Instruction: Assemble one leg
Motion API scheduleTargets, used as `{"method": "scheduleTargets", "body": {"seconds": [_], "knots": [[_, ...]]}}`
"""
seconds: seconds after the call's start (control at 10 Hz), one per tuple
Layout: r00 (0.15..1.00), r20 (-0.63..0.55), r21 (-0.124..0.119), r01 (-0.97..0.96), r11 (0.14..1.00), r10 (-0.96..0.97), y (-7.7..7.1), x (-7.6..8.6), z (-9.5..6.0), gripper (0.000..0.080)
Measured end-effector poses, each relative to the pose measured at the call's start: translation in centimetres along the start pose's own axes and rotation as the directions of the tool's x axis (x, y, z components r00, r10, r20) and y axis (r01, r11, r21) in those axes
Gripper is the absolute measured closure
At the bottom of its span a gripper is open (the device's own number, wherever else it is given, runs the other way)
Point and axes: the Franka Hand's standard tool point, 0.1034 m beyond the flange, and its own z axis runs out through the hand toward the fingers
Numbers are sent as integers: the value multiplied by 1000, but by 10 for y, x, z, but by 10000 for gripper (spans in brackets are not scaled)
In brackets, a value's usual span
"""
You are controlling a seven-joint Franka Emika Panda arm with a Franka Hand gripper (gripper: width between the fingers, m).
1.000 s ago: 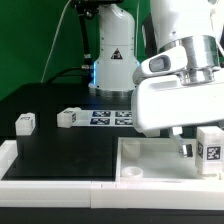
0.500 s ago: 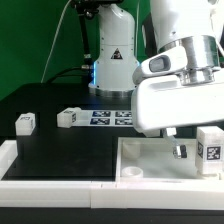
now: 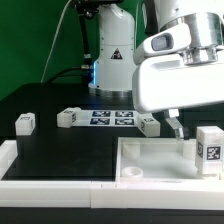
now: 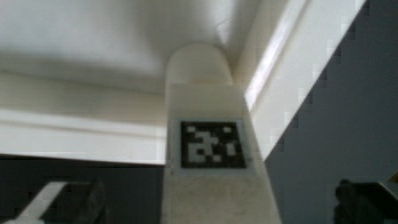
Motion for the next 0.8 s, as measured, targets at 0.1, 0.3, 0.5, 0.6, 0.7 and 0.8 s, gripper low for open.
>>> {"method": "scheduleTargets", "body": {"seconds": [0.1,0.3,0.5,0.6,0.7,0.8], "knots": [[1000,-11,-3,-1,1000,1,1,3,-1,150],[976,200,15,-94,995,89,-4,-6,2,150],[918,387,2,-94,996,86,5,5,-3,150],[863,500,12,-94,995,76,5,4,-7,150],[834,548,21,-97,995,70,4,11,-7,150],[852,520,21,-94,995,69,6,18,-3,150]]}}
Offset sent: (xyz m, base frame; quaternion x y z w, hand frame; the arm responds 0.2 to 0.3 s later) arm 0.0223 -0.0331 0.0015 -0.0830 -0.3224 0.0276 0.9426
